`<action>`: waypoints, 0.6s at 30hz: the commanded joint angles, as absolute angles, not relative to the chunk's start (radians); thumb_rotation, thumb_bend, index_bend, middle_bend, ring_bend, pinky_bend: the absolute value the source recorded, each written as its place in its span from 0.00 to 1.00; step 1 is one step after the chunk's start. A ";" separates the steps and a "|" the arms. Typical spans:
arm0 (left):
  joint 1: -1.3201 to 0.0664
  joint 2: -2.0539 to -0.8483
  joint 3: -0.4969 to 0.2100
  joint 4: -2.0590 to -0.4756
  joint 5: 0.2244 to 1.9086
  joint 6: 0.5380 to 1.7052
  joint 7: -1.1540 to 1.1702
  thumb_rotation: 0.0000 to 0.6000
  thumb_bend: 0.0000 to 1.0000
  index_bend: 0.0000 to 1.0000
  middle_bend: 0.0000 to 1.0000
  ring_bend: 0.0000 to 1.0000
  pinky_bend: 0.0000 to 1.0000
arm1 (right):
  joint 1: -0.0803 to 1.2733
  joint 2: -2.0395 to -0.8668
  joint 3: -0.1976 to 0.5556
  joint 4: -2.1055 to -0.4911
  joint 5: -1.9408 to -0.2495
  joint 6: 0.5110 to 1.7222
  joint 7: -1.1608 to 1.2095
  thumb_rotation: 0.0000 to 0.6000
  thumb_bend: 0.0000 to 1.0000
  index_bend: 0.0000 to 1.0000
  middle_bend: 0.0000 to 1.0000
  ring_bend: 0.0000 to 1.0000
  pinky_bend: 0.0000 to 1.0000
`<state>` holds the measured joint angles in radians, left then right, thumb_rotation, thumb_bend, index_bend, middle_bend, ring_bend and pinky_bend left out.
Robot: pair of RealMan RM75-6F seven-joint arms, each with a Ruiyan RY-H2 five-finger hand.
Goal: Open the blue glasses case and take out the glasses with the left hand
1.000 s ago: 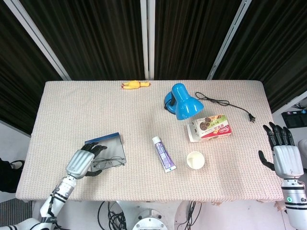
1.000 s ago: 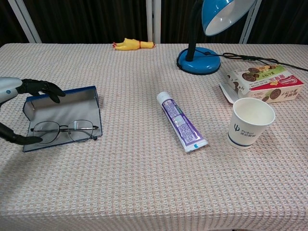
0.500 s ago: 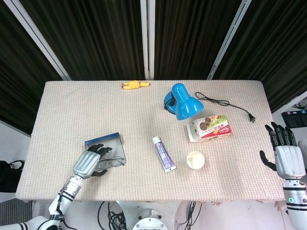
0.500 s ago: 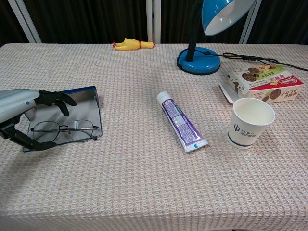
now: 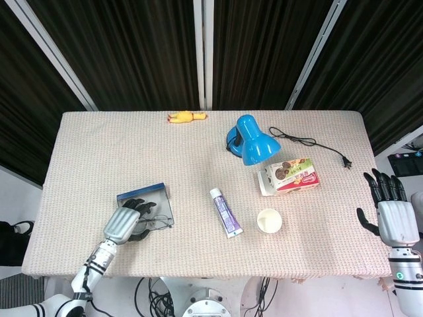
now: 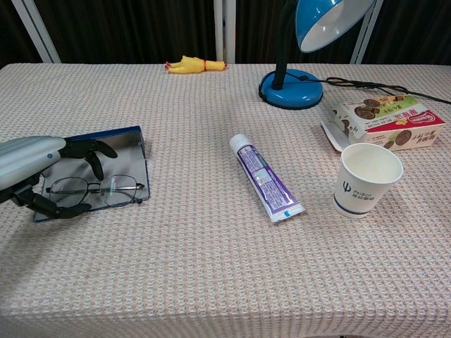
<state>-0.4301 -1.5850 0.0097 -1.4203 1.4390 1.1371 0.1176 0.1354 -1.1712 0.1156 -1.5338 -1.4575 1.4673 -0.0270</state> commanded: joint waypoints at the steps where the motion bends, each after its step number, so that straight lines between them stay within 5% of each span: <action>1: -0.429 -1.591 0.010 -1.410 1.445 1.140 0.112 1.00 0.30 0.21 0.37 0.17 0.21 | 0.136 -1.171 0.115 -1.534 -1.457 1.465 -0.028 1.00 0.33 0.00 0.00 0.00 0.00; 18: -0.406 -1.632 0.047 -1.324 1.555 1.224 0.070 1.00 0.34 0.32 0.58 0.31 0.29 | 0.136 -1.171 0.112 -1.531 -1.452 1.456 -0.031 1.00 0.33 0.00 0.00 0.00 0.00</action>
